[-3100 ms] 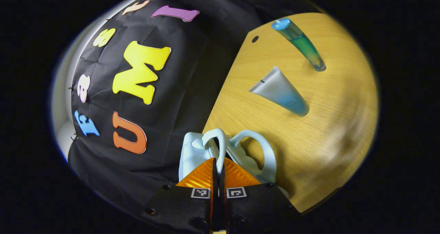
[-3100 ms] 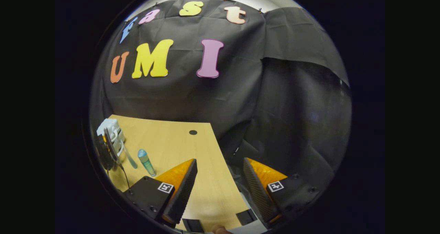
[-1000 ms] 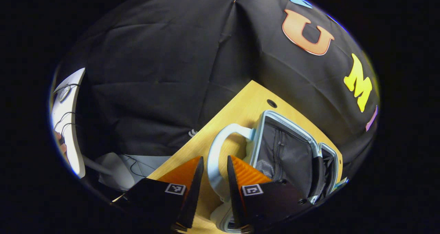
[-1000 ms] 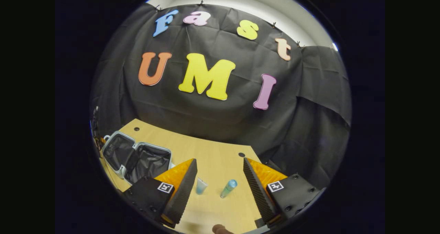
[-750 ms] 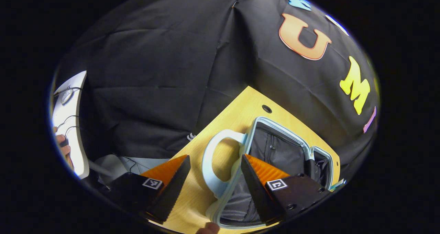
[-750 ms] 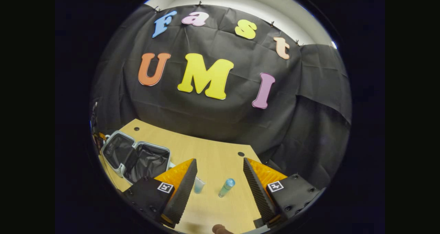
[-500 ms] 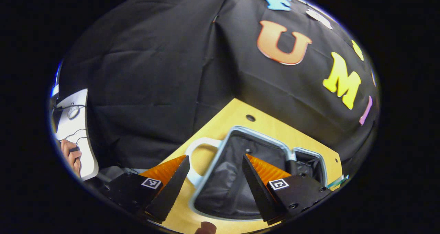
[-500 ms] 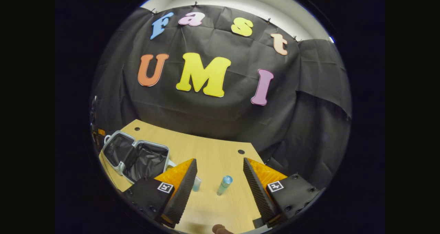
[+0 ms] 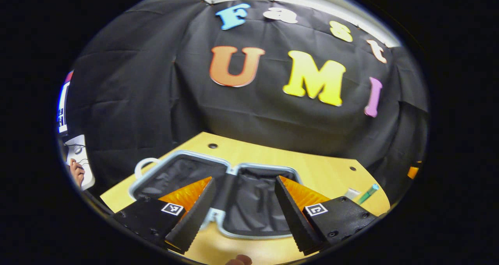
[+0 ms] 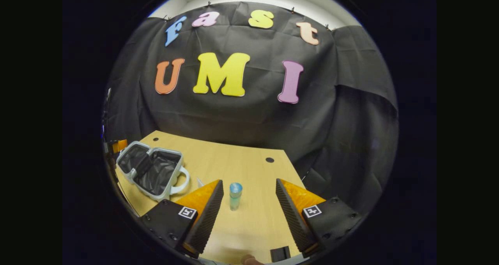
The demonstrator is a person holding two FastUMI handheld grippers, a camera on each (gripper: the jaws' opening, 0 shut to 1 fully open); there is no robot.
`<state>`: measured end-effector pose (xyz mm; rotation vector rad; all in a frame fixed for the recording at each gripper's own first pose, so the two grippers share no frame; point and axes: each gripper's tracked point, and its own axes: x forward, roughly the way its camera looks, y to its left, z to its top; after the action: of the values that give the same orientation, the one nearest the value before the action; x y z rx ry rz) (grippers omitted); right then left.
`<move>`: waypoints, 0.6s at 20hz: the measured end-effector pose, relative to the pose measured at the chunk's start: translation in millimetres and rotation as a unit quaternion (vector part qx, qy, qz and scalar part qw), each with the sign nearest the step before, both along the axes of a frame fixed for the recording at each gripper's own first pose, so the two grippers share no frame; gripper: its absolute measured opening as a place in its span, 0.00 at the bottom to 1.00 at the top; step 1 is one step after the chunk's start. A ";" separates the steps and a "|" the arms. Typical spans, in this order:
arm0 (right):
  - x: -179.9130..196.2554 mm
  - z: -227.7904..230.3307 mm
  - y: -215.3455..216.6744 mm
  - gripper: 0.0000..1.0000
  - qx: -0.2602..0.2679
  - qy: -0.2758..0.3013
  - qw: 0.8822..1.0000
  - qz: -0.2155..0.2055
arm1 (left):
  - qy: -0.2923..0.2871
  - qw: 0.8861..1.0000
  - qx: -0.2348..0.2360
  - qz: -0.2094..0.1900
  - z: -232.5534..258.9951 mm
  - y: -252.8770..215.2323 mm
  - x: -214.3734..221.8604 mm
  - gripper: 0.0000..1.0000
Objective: First open the suitcase, pack the skin care products into it, and then close the suitcase.
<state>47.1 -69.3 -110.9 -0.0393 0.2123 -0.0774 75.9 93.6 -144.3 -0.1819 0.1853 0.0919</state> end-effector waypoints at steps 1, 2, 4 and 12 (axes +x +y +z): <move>1.3 -8.9 -8.6 0.80 -0.005 0.005 1.000 0.003 | 0.004 1.000 0.003 -0.021 -9.3 -29.4 -2.2 0.98; 1.1 -16.8 -17.5 0.80 -0.007 0.010 1.000 0.006 | 0.005 0.999 0.006 -0.043 -18.4 -59.9 -2.0 0.97; -1.0 -33.4 -31.1 0.80 -0.009 0.021 1.000 0.013 | 0.011 0.997 0.018 -0.079 -36.7 -113.9 -1.5 0.97; -4.6 -83.6 -81.6 0.80 -0.028 0.071 0.997 -0.003 | 0.022 0.983 0.066 -0.170 -85.8 -242.4 30.8 0.97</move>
<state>42.5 -150.9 -194.4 -0.0999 0.3526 -0.0863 106.6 -148.8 -230.1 -0.0137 0.2509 -0.2315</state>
